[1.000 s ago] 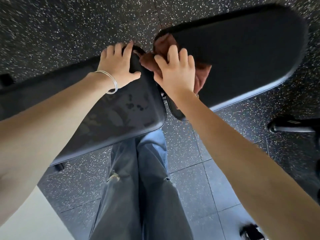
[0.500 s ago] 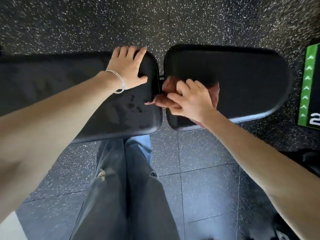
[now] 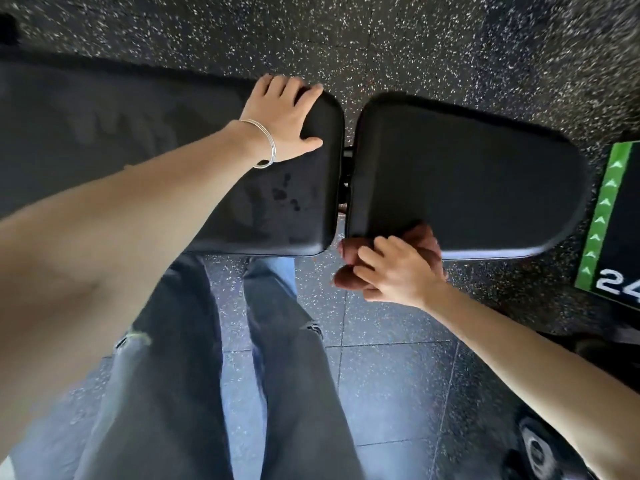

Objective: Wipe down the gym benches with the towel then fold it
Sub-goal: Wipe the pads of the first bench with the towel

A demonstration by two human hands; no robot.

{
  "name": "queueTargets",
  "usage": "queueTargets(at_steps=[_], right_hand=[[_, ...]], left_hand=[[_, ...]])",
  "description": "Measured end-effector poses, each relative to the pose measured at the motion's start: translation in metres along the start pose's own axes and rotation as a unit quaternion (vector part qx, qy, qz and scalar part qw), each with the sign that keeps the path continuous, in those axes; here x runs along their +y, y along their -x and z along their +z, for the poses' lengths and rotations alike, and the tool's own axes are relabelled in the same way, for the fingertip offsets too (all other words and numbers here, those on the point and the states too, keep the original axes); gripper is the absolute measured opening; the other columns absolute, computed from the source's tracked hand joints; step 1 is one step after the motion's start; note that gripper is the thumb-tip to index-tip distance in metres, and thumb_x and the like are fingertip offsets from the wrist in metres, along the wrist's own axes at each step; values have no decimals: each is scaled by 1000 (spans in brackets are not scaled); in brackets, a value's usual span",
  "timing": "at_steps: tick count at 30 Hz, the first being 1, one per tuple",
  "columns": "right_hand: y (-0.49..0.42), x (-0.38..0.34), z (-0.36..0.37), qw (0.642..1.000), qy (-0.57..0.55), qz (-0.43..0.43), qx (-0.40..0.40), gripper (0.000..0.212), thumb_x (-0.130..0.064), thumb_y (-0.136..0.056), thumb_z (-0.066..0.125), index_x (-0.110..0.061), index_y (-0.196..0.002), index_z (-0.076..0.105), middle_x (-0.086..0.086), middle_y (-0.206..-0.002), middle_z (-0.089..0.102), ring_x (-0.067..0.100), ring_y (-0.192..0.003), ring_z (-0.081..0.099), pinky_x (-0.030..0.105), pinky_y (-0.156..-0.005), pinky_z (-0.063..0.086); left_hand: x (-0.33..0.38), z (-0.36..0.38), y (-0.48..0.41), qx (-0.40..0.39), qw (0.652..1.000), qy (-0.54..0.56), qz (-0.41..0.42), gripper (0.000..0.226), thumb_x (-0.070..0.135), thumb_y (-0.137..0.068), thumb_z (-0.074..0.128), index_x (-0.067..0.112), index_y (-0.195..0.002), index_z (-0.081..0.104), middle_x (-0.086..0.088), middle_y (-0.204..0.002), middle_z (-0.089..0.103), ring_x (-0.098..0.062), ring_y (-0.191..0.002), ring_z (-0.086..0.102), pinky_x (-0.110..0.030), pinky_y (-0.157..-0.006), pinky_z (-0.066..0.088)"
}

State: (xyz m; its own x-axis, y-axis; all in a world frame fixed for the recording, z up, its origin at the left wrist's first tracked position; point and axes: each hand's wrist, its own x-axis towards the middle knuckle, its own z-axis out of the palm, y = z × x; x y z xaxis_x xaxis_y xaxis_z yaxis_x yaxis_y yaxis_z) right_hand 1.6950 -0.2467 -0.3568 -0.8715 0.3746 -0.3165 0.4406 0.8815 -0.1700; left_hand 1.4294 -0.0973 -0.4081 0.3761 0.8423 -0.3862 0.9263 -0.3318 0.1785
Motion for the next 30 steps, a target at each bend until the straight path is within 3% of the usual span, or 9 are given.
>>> queueTargets(at_steps=[3,7,11,13,15,20,25,30], right_hand=[[-13,20,-8,998,-15,18,51,21,-37,-61,67,-19,-72,64,5,-72,54,23,-59,48,31,-52,39],[-62,70,-34,952,-26,270,143,18,-34,-66,64,-20,-77,67,10,-74,53,28,-64,51,35,-54,46],[-120,121,-52,899,-23,425,101,38,-51,-81,50,-24,-102,66,11,-103,54,31,-90,52,38,-73,42],[-133,118,-49,867,-39,483,115,42,-55,-83,46,-26,-106,65,9,-108,53,30,-94,51,38,-76,41],[-130,99,-43,858,-59,491,139,43,-55,-85,46,-24,-107,66,10,-105,53,30,-92,51,38,-76,42],[-119,44,-31,897,-47,405,171,32,-45,-85,56,-18,-94,70,14,-84,58,31,-72,55,38,-63,47],[-165,61,-38,837,-96,510,173,41,-49,-90,49,-18,-112,63,12,-108,54,30,-92,52,40,-73,45],[-241,66,-45,819,-111,533,180,42,-54,-88,43,-24,-110,62,9,-111,51,28,-96,52,37,-75,46]], left_hand=[[0,2,0,7,1000,3,4,79,56,-85,48,15,-147,22,-16,-142,35,-36,-130,31,-48,-113,17],[-3,2,3,16,1000,-2,11,80,55,-85,48,16,-148,19,-15,-144,33,-36,-131,31,-48,-114,16],[-14,2,2,16,1000,1,19,74,55,-89,44,22,-149,18,-12,-146,34,-34,-131,32,-44,-113,19],[-26,2,7,21,1000,2,8,70,55,-90,41,24,-149,19,-12,-143,37,-34,-129,36,-44,-111,22],[-38,2,14,25,1000,-1,5,68,54,-90,40,24,-148,21,-12,-140,40,-34,-126,38,-43,-109,25],[-74,3,34,35,999,5,-22,63,52,-91,36,21,-146,28,-13,-138,44,-34,-125,40,-44,-107,27],[-107,6,52,48,998,1,-31,61,49,-93,38,18,-145,31,-15,-136,46,-36,-124,41,-44,-108,27],[-125,9,63,57,998,2,-21,62,49,-92,39,18,-145,31,-15,-135,46,-36,-122,41,-44,-108,26]])
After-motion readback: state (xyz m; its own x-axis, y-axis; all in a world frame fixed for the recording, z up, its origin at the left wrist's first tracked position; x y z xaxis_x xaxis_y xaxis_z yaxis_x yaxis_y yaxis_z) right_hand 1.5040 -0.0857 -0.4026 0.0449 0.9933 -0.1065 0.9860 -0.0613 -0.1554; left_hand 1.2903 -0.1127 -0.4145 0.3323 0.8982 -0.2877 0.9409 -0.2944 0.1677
